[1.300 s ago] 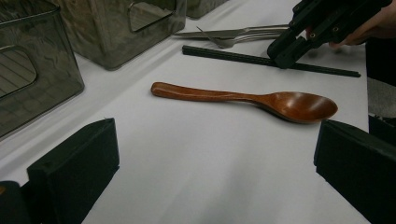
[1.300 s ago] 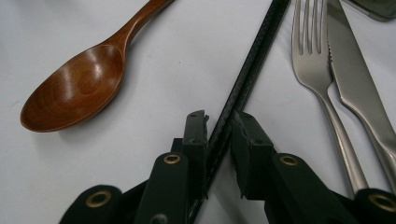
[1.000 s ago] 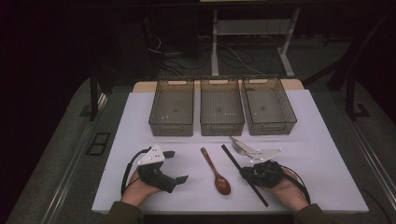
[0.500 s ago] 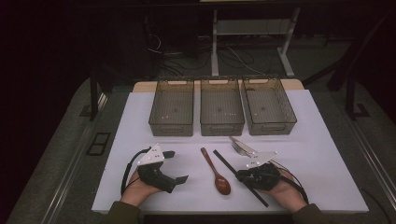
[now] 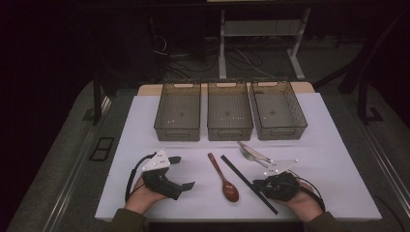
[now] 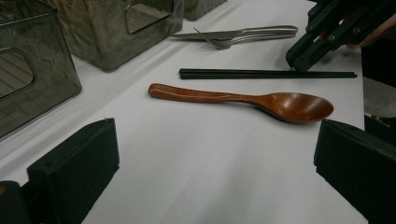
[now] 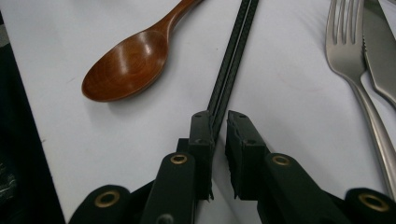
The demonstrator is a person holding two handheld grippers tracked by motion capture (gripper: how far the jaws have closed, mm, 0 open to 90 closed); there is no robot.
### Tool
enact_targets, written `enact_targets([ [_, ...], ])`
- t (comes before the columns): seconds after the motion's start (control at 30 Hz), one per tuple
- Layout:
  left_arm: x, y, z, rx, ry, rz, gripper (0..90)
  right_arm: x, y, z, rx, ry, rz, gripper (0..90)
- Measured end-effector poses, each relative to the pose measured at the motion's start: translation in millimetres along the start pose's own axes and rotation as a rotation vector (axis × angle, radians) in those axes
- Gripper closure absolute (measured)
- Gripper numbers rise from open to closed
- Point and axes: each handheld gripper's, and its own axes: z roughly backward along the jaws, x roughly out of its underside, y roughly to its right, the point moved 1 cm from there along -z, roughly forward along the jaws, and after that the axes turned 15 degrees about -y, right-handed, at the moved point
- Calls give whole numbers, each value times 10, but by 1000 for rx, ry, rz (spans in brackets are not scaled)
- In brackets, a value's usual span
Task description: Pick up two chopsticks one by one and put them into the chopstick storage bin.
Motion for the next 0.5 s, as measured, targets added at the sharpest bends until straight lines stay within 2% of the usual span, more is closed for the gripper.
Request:
enact_targets([
  [0.23,1,0,0,-1,0,1,0,25,-18,-2,-3,-17,2,801],
  [0.5,1,3,2,0,1,3,0,35,21,2,24,-32,-13,831],
])
